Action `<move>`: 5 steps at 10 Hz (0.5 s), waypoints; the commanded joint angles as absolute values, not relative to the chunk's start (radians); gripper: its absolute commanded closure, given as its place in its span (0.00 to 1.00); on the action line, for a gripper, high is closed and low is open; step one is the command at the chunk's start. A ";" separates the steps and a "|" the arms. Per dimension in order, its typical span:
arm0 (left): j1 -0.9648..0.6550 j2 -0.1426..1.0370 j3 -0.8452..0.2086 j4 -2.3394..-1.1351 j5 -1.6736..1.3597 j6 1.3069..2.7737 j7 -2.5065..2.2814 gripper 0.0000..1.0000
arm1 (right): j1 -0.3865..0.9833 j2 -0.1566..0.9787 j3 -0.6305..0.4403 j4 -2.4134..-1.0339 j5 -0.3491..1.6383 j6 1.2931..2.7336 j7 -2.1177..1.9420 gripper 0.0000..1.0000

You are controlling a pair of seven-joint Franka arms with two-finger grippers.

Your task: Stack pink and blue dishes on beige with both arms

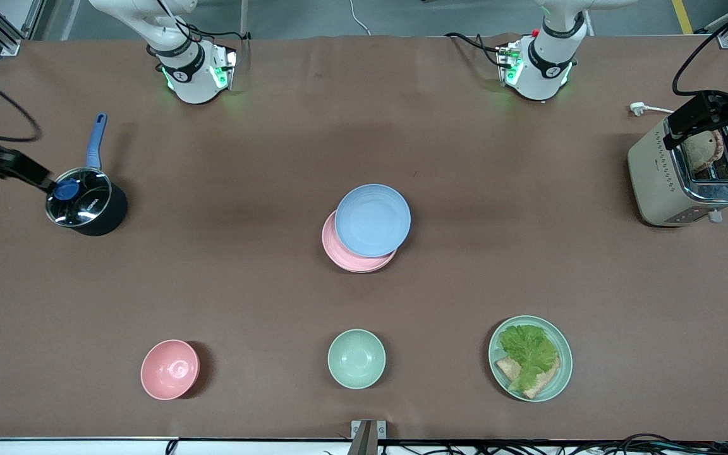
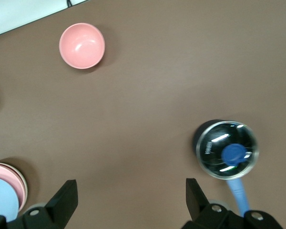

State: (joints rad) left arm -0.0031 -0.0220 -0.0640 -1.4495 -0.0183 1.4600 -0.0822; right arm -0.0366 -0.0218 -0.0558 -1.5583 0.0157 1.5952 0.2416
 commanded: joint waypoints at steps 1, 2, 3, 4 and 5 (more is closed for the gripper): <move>-0.008 -0.035 -0.063 -1.497 0.002 1.460 -0.078 0.00 | -0.031 0.005 -0.103 -1.468 0.018 1.505 0.096 0.00; -0.008 -0.035 -0.063 -1.497 0.002 1.460 -0.078 0.00 | -0.026 0.005 -0.100 -1.441 0.003 1.500 -0.016 0.00; -0.008 -0.035 -0.063 -1.497 0.002 1.460 -0.078 0.00 | -0.034 0.006 -0.103 -1.436 0.018 1.502 -0.014 0.00; -0.008 -0.035 -0.063 -1.497 0.002 1.460 -0.078 0.00 | -0.031 0.006 -0.103 -1.442 0.017 1.500 -0.012 0.00; -0.008 -0.034 -0.063 -1.497 0.002 1.460 -0.078 0.00 | -0.029 0.006 -0.103 -1.442 0.015 1.499 -0.002 0.00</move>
